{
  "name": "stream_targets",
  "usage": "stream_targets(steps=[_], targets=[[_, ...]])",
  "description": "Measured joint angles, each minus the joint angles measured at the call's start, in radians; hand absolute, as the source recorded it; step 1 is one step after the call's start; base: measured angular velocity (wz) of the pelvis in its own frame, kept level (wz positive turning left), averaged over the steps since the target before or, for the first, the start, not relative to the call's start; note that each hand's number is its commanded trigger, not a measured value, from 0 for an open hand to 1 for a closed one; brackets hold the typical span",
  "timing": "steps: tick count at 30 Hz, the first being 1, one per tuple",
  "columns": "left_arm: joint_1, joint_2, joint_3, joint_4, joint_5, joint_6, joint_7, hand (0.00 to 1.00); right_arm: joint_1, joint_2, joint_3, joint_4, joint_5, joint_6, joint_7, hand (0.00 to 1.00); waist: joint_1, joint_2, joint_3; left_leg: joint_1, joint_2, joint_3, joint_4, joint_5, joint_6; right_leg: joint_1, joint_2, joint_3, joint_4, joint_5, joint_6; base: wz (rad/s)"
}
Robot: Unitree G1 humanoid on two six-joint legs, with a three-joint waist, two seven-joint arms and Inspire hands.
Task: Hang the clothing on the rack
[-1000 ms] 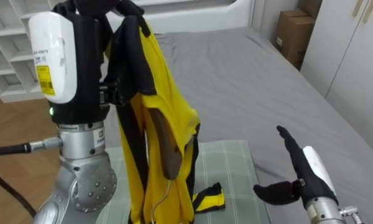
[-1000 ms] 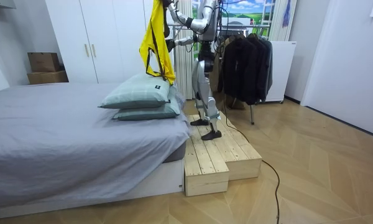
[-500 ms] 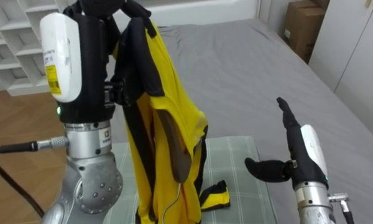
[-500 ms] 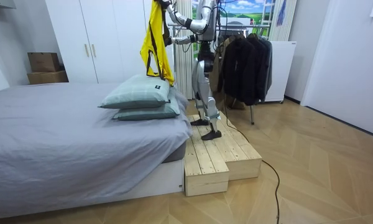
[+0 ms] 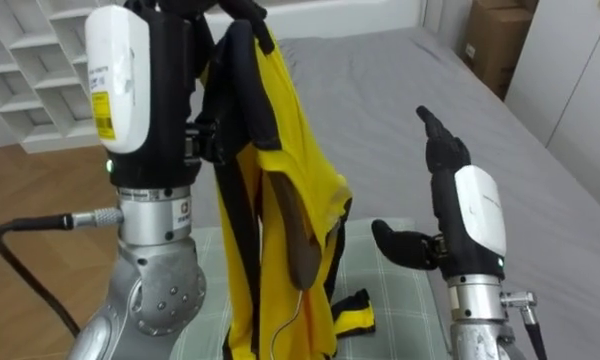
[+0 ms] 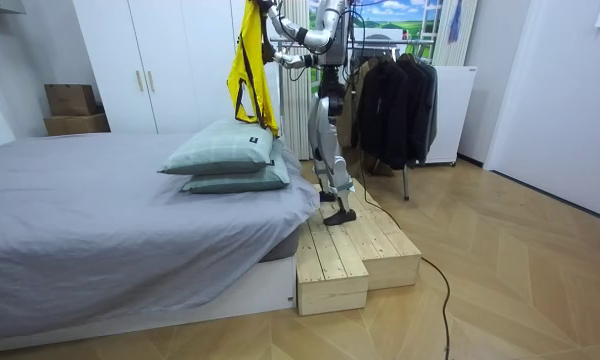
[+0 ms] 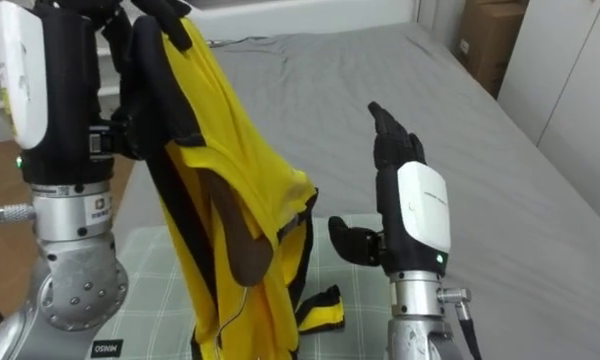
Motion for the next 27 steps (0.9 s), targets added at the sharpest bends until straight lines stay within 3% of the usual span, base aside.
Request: stream_targets(steps=[17, 24, 27], targets=[[-0.003, -0.006, 0.0, 0.0, 0.0, 0.003, -0.078, 1.0, 0.0, -0.043, 0.059, 0.0, -0.152, 0.005, -0.007, 0.0, 0.026, -0.007, 0.0, -0.017, -0.002, 0.004, 0.006, 0.0, 0.0, -0.023, -0.004, -0.001, 0.012, -0.013, -0.002, -0.01], [-0.073, -0.006, -0.013, 0.0, 0.001, 0.003, -0.073, 1.0, 0.001, -0.068, 0.099, 0.013, -0.148, 0.006, -0.008, 0.0, 0.028, -0.024, 0.0015, -0.013, 0.0, -0.004, 0.001, 0.0, 0.0, -0.018, -0.003, -0.008, 0.015, -0.011, -0.004, 0.03], [-0.073, -0.005, -0.041, 0.0, 0.001, 0.004, -0.072, 1.0, 0.002, -0.078, 0.116, 0.032, -0.149, 0.003, -0.007, 0.0, 0.031, -0.03, 0.0041, -0.002, 0.0, -0.005, -0.001, 0.0, 0.0, -0.006, -0.003, -0.009, 0.015, -0.011, -0.004, 0.01]])
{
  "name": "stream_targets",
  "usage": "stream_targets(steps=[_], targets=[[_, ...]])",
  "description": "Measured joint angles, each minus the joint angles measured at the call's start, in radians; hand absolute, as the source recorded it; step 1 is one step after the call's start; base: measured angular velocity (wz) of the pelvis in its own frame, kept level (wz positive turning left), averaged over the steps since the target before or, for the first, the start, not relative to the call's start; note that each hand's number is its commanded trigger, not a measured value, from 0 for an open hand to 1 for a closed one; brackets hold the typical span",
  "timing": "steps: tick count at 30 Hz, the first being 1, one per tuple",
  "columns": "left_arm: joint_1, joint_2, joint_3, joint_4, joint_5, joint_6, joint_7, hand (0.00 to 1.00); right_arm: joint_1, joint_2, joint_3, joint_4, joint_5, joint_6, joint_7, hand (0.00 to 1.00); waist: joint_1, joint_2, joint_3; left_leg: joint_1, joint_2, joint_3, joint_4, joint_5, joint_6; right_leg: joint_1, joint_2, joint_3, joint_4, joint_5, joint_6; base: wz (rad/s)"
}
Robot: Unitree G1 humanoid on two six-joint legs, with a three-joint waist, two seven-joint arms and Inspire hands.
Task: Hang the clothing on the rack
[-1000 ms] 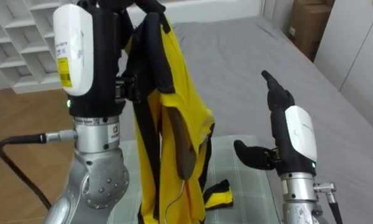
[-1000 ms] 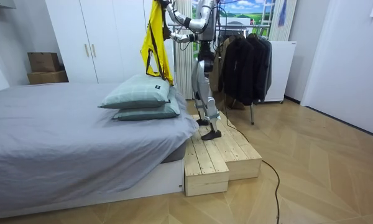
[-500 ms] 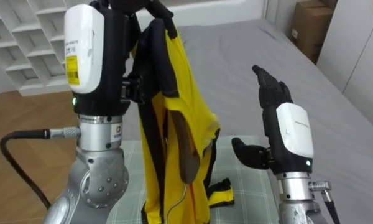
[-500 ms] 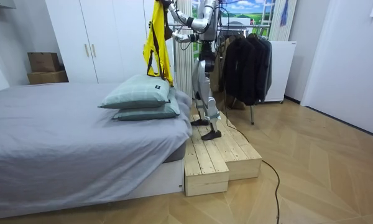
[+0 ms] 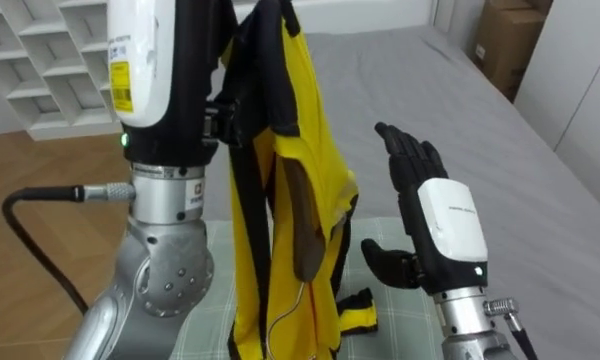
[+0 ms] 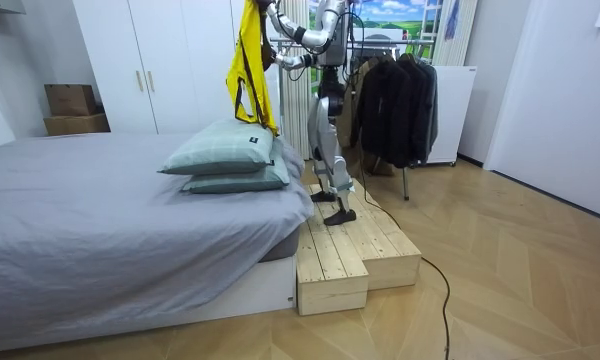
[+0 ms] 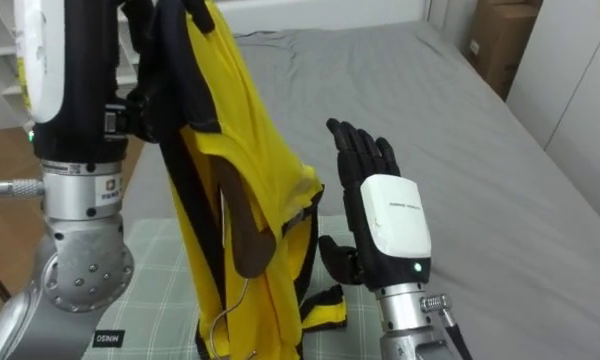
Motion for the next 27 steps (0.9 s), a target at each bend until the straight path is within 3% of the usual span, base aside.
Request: stream_targets(steps=[5, 10, 17, 27], targets=[[-0.002, 0.0, -0.011, 0.0, 0.002, 0.01, 0.0, 1.0, 0.01, -0.001, -0.001, 0.011, -0.003, 0.009, 0.007, 0.0, 0.017, 0.002, -0.0013, 0.0, 0.001, 0.0, 0.0, 0.0, 0.0, 0.002, 0.0, -0.003, -0.004, 0.0, 0.0, 0.01], [-0.056, 0.0, -0.011, 0.0, -0.004, 0.017, -0.003, 1.0, 0.01, 0.0, -0.001, 0.043, -0.004, 0.009, 0.017, 0.0, 0.019, 0.007, -0.0004, -0.008, 0.001, -0.011, 0.0, 0.0, 0.0, 0.004, -0.002, -0.021, -0.005, 0.0, 0.0, 0.1], [-0.083, 0.0, -0.011, 0.0, -0.121, 0.021, -0.021, 1.0, 0.01, 0.004, 0.0, 0.044, 0.014, 0.009, 0.025, 0.0, 0.018, 0.024, -0.0014, -0.009, 0.001, -0.011, 0.0, 0.0, 0.0, 0.001, -0.002, -0.021, -0.004, 0.0, 0.0, 0.0], [-0.128, -0.015, -0.052, 0.0, -0.113, 0.042, -0.034, 1.0, 0.01, 0.005, 0.042, 0.05, 0.046, 0.009, 0.005, 0.0, 0.02, 0.034, -0.0028, -0.003, 0.0, -0.008, 0.001, 0.0, 0.0, 0.006, -0.002, -0.017, -0.005, 0.0, 0.0, 0.0]])
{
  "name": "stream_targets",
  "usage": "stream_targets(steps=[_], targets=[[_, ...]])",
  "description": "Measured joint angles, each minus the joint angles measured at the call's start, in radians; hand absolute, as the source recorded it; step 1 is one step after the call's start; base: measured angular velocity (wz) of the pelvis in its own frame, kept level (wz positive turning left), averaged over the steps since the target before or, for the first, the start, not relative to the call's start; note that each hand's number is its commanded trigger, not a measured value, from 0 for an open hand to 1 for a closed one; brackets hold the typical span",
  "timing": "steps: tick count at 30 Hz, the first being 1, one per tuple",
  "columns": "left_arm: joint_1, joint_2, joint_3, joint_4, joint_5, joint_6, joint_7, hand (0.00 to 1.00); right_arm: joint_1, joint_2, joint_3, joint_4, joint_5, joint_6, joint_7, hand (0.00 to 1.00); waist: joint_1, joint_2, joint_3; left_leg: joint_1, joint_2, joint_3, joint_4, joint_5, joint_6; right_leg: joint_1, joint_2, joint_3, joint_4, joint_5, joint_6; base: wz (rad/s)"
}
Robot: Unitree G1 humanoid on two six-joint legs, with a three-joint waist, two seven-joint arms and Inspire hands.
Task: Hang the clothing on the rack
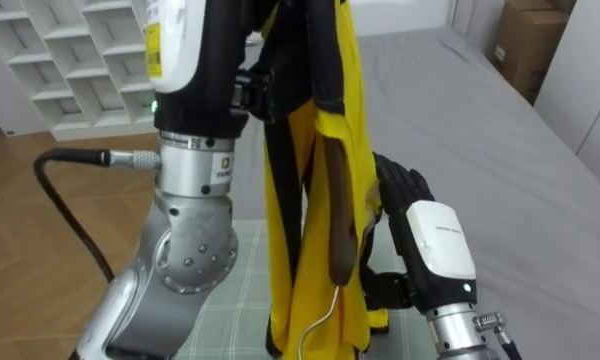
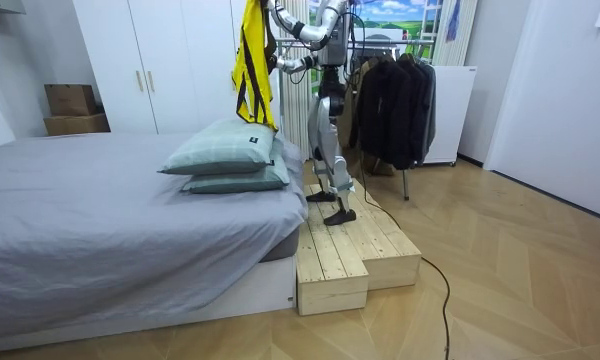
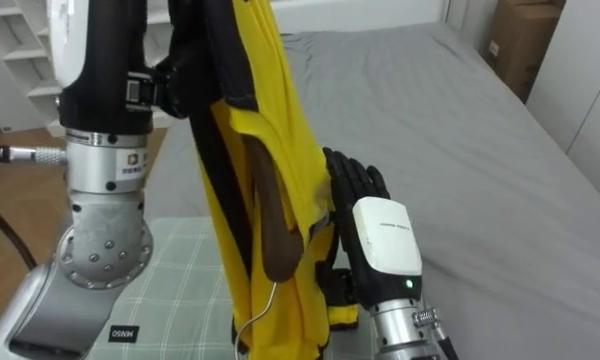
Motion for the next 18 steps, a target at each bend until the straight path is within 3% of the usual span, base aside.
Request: stream_targets(steps=[7, 18], targets=[[0.0, -0.017, -0.015, 0.0, -0.001, 0.017, -0.002, 1.0, 0.0, 0.004, 0.002, 0.015, 0.0, 0.002, -0.019, 0.0, 0.0, 0.005, -0.0005, 0.002, -0.001, 0.005, 0.0, 0.0, 0.0, 0.0, 0.0, 0.006, -0.001, 0.0, 0.001, -0.01], [0.0, -0.05, -0.068, 0.0, 0.008, 0.03, -0.019, 1.0, -0.028, 0.069, -0.002, 0.037, 0.135, 0.018, -0.068, 0.0, -0.007, 0.008, 0.0, 0.006, 0.0, 0.008, 0.001, 0.0, 0.0, 0.005, 0.001, 0.012, 0.002, 0.0, 0.0, -0.01]])
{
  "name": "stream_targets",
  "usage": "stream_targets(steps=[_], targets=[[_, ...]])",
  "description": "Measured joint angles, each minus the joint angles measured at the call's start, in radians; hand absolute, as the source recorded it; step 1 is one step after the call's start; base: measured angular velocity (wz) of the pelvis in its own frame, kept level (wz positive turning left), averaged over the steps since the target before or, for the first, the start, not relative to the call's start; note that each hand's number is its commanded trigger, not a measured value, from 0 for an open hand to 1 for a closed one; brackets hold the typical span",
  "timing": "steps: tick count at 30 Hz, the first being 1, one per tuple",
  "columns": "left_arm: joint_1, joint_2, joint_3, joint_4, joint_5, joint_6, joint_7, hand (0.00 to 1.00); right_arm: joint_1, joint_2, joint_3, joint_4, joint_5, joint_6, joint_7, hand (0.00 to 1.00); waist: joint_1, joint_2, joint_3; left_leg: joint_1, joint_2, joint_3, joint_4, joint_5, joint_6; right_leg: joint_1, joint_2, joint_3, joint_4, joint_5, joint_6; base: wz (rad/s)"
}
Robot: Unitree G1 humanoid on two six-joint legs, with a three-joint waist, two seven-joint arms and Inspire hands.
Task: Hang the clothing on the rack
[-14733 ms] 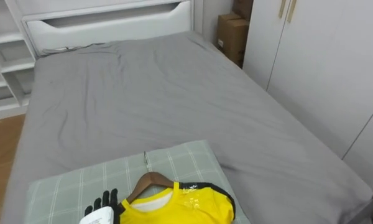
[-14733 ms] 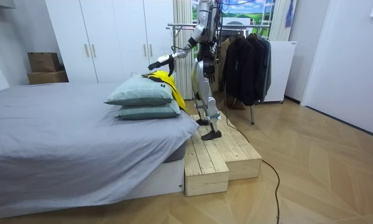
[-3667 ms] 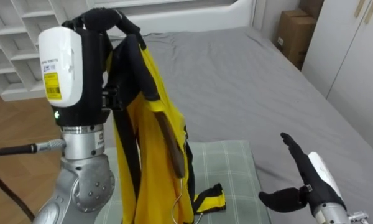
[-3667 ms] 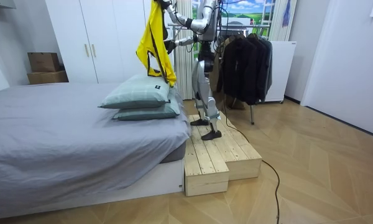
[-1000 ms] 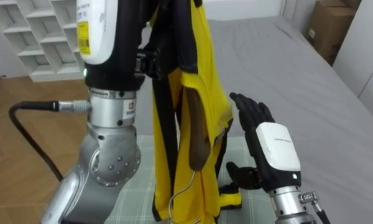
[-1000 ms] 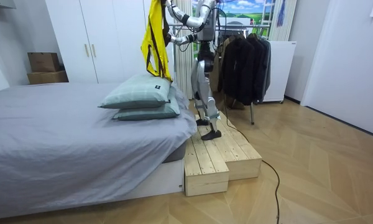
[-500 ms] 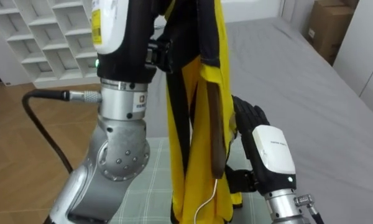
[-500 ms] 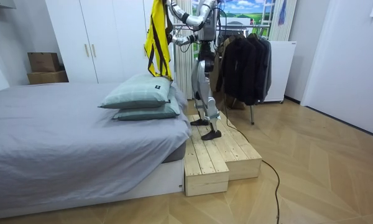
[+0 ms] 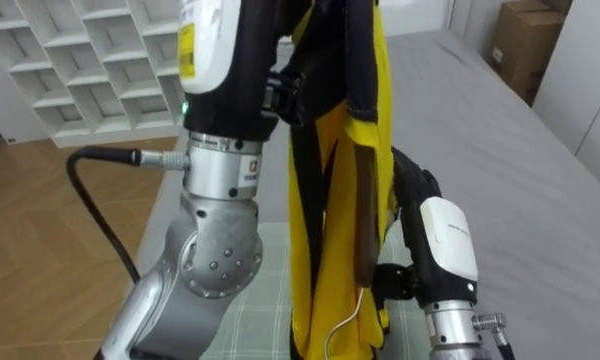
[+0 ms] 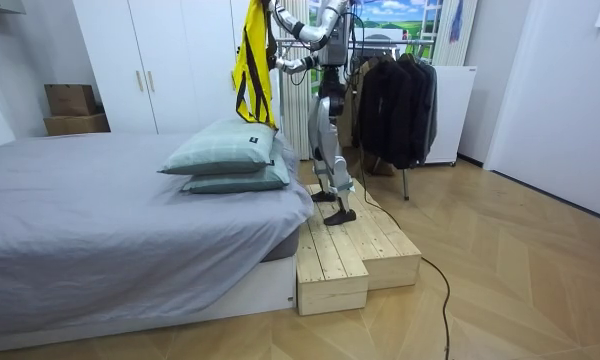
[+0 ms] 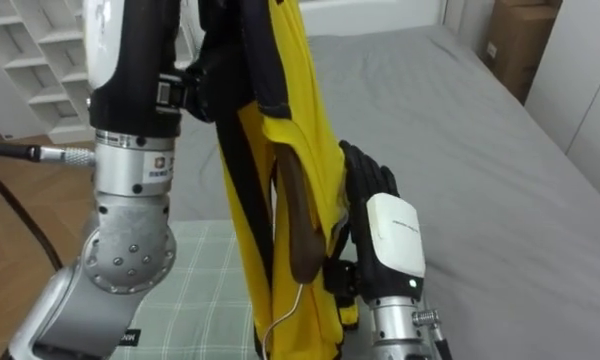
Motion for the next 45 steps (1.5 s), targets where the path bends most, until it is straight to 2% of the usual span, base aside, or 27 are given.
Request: stream_targets(steps=[6, 12, 16, 21, 30, 37, 45], targets=[[0.0, -0.003, -0.026, 0.0, -0.001, -0.001, -0.001, 1.0, -0.054, 0.009, -0.004, 0.037, 0.032, 0.0, -0.028, 0.0, -0.005, -0.001, 0.0007, -0.002, -0.001, 0.0, 0.0, 0.0, 0.0, 0.005, -0.001, -0.001, -0.011, -0.001, 0.002, 0.0], [0.005, -0.003, -0.059, 0.0, 0.0, -0.003, -0.002, 1.0, -0.054, 0.009, -0.003, 0.04, 0.045, 0.0, -0.041, 0.0, -0.004, -0.004, 0.0026, -0.002, -0.001, -0.003, -0.002, 0.0, 0.0, 0.007, 0.0, -0.005, -0.02, -0.002, 0.002, 0.0], [0.043, -0.001, -0.085, 0.004, 0.001, -0.021, 0.001, 1.0, -0.054, 0.01, -0.002, 0.04, 0.076, 0.0, -0.042, 0.0, -0.002, -0.005, 0.0034, -0.002, -0.001, -0.003, -0.006, 0.0, 0.0, 0.003, 0.0, -0.005, -0.014, -0.001, 0.002, 0.0], [0.13, 0.017, -0.12, 0.008, 0.007, -0.026, 0.0, 1.0, -0.054, 0.013, -0.001, 0.034, 0.076, 0.0, -0.038, 0.0, 0.0, -0.007, 0.0043, -0.002, -0.001, -0.003, -0.013, 0.0, 0.0, -0.001, 0.001, -0.003, -0.014, -0.001, 0.002, 0.0], [0.153, 0.028, -0.118, 0.008, 0.007, -0.032, -0.026, 1.0, -0.054, 0.014, -0.005, 0.034, 0.068, 0.002, -0.034, 0.0, 0.002, -0.027, 0.0056, -0.002, 0.0, -0.009, -0.013, 0.0, 0.0, -0.003, 0.001, -0.007, -0.009, -0.001, 0.002, 0.01], [0.172, 0.041, -0.119, 0.011, 0.006, -0.032, -0.039, 1.0, -0.054, 0.006, -0.005, 0.034, 0.07, 0.003, -0.034, 0.0, 0.0, -0.028, 0.0059, 0.003, 0.0, -0.01, -0.014, 0.0, 0.0, 0.002, 0.001, -0.007, -0.009, -0.001, 0.002, 0.0], [0.174, 0.04, -0.119, 0.017, 0.008, -0.032, -0.047, 1.0, -0.054, 0.013, -0.005, 0.034, 0.067, 0.003, -0.034, 0.0, 0.001, -0.03, 0.0072, 0.006, 0.0, -0.013, -0.018, 0.0, 0.0, 0.007, 0.001, -0.012, -0.012, -0.001, 0.002, 0.0]])
